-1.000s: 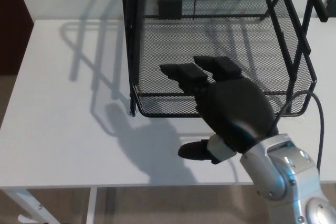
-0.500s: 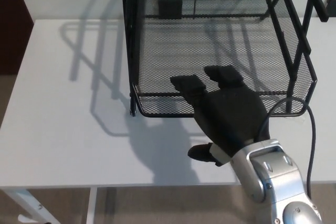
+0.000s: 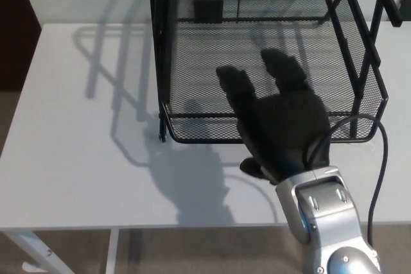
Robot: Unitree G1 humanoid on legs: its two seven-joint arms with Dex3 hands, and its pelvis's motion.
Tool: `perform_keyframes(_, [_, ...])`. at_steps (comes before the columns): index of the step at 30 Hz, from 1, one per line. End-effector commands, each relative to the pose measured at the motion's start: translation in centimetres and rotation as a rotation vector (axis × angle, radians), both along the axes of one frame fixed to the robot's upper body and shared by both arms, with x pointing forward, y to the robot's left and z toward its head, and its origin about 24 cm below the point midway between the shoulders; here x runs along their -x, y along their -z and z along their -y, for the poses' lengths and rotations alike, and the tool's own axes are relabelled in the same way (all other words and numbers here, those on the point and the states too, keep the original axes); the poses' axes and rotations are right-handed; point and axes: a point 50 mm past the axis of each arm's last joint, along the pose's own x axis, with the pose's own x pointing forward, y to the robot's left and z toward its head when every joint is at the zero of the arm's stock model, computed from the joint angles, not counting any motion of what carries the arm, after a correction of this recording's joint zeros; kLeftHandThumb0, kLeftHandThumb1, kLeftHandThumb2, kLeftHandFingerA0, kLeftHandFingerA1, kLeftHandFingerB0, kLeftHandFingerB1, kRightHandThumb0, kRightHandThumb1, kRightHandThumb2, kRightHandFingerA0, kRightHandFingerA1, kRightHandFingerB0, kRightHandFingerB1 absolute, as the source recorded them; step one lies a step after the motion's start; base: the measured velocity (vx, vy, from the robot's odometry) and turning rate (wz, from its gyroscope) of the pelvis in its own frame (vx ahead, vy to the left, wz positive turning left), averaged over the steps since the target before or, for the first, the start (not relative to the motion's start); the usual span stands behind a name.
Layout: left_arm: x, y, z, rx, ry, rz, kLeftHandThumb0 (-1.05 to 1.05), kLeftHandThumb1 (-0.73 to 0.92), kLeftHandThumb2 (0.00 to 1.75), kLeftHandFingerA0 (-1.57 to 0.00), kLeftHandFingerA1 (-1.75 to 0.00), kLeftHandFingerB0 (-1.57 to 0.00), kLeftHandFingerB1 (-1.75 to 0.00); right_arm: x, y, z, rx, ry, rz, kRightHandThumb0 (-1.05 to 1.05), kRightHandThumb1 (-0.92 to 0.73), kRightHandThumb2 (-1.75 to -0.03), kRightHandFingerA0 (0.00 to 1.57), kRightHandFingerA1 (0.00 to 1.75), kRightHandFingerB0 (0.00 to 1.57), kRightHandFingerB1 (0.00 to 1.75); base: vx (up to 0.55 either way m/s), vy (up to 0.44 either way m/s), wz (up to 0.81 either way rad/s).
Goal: The robot walks towards a file tray kept in the middle of a desk and uses its right hand to grab a tray and pulls it out towards itself
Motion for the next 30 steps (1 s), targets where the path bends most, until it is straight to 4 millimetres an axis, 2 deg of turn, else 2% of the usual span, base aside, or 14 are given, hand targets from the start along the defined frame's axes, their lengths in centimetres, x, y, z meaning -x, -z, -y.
perform_keyframes(1, [-0.1, -0.4, -0.1, -0.045, 0.042, 0.027, -0.77, 0.58, 0.94, -0.57, -0.53, -0.43, -0.48, -0.5, 0.1, 0.8, 0.070, 0.089, 0.069, -0.77, -0.29, -0.64, 0.01, 0.43, 0.13, 0.45, 0.00, 0.000, 0.00])
perform_keyframes(6, [-0.1, -0.4, -0.1, -0.046, 0.048, 0.024, -0.76, 0.59, 0.95, -0.56, -0.53, -0.40, -0.47, -0.8, 1.2, 1.2, 0.068, 0.111, 0.028, -0.52, -0.27, -0.75, 0.00, 0.49, 0.12, 0.47, 0.00, 0.000, 0.00])
perform_keyframes(8, [-0.1, -0.4, -0.1, -0.048, 0.051, 0.024, -0.76, 0.72, 0.63, -0.64, -0.39, -0.48, -0.35, -0.9, 1.4, 1.3, 0.078, 0.119, 0.025, -0.74, -0.35, -0.52, 0.00, 0.54, 0.19, 0.38, 0.00, 0.000, 0.00])
perform_keyframes(10, [-0.2, -0.4, -0.1, -0.057, 0.058, 0.022, -0.76, 0.58, 0.94, -0.57, -0.53, -0.43, -0.48, -1.0, 1.7, 1.4, 0.088, 0.126, 0.009, -0.72, -0.36, -0.53, 0.00, 0.52, 0.17, 0.37, 0.00, 0.000, 0.00])
perform_keyframes(13, [-0.2, -0.4, -0.1, -0.057, 0.057, 0.023, -0.77, 0.72, 0.63, -0.64, -0.39, -0.48, -0.36, -1.1, 2.0, 1.6, 0.091, 0.132, -0.007, -0.58, -0.32, -0.76, 0.01, 0.50, 0.12, 0.43, 0.00, 0.000, 0.00])
perform_keyframes(15, [-0.1, -0.4, -0.1, -0.058, 0.059, 0.020, -0.78, 0.59, 0.94, -0.55, -0.52, -0.42, -0.48, -1.2, 2.2, 1.7, 0.087, 0.137, -0.027, -0.73, -0.37, -0.52, 0.03, 0.51, 0.19, 0.35, 0.00, 0.000, 0.00])
perform_keyframes(16, [-0.1, -0.4, -0.1, -0.056, 0.060, 0.021, -0.77, 0.72, 0.62, -0.63, -0.38, -0.48, -0.34, -1.2, 2.3, 1.7, 0.086, 0.139, -0.032, -0.73, -0.38, -0.53, 0.03, 0.51, 0.18, 0.35, 0.00, 0.000, 0.00])
perform_keyframes(17, [-0.1, -0.4, -0.1, -0.052, 0.062, 0.023, -0.76, 0.59, 0.94, -0.55, -0.52, -0.42, -0.48, -1.2, 2.4, 1.8, 0.083, 0.147, -0.046, -0.33, -0.01, -0.73, 0.05, 0.56, 0.00, 0.50, 0.00, 0.000, 0.00])
perform_keyframes(18, [-0.1, -0.4, -0.1, -0.052, 0.064, 0.023, -0.77, 0.59, 0.94, -0.55, -0.52, -0.43, -0.48, -1.3, 2.5, 1.8, 0.082, 0.150, -0.052, -0.57, -0.32, -0.76, 0.02, 0.49, 0.10, 0.44, 0.00, 0.000, 0.00])
perform_keyframes(22, [-0.1, -0.5, 0.0, -0.067, 0.075, 0.028, -0.76, 0.73, 0.63, -0.64, -0.39, -0.48, -0.35, -1.4, 2.8, 1.9, 0.082, 0.148, -0.054, -0.72, -0.38, -0.53, 0.04, 0.50, 0.19, 0.35, 0.00, 0.000, 0.00])
perform_keyframes(24, [-0.2, -0.6, 0.0, -0.072, 0.077, 0.028, -0.77, 0.59, 0.95, -0.57, -0.53, -0.42, -0.48, -1.3, 2.9, 1.7, 0.065, 0.140, -0.076, -0.55, -0.31, -0.75, 0.02, 0.48, 0.12, 0.43, 0.00, 0.000, 0.00])
perform_keyframes(27, [0.0, -0.5, 0.0, -0.062, 0.071, 0.027, -0.75, 0.72, 0.63, -0.64, -0.39, -0.48, -0.35, -0.9, 3.3, 1.7, 0.064, 0.129, -0.100, -0.33, -0.01, -0.73, 0.05, 0.56, 0.00, 0.50, 0.00, 0.000, 0.00])
perform_keyframes(28, [0.0, -0.4, 0.0, -0.062, 0.076, 0.026, -0.77, 0.73, 0.64, -0.63, -0.39, -0.47, -0.35, -0.8, 3.4, 1.6, 0.063, 0.127, -0.116, -0.77, -0.33, -0.64, 0.04, 0.44, 0.14, 0.37, 0.00, 0.000, 0.00])
perform_keyframes(30, [0.0, -0.5, 0.0, -0.070, 0.079, 0.023, -0.77, 0.59, 0.95, -0.56, -0.53, -0.41, -0.48, -0.6, 3.7, 1.5, 0.061, 0.123, -0.124, -0.74, -0.39, -0.53, 0.03, 0.46, 0.16, 0.33, 0.00, 0.000, 0.00])
